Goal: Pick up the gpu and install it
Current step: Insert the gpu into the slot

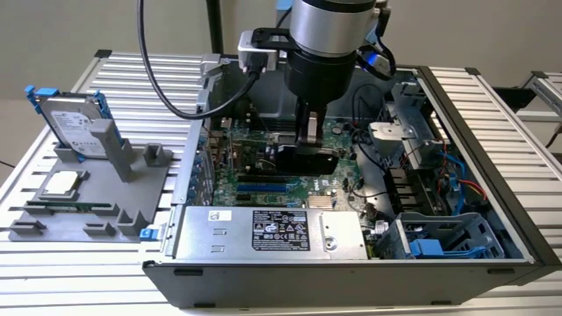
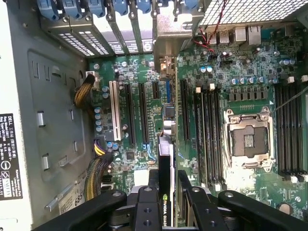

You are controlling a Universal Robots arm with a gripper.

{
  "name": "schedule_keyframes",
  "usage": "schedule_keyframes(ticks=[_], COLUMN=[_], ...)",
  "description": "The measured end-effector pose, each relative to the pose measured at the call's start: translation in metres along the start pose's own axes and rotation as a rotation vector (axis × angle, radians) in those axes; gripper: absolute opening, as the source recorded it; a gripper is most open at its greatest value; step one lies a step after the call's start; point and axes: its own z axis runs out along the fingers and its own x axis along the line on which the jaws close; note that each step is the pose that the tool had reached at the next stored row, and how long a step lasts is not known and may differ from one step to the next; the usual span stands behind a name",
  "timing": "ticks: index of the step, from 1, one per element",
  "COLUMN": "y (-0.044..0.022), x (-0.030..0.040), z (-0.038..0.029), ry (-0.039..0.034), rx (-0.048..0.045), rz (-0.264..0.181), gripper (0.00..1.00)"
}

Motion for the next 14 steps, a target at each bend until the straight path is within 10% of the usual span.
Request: schedule_keyframes(ticks=[14], y=[0.0000], x=[0.0001], z=[0.0046], ry=[0.0002], rx=[-0.0001], rz=[0.000], gripper=[0.00])
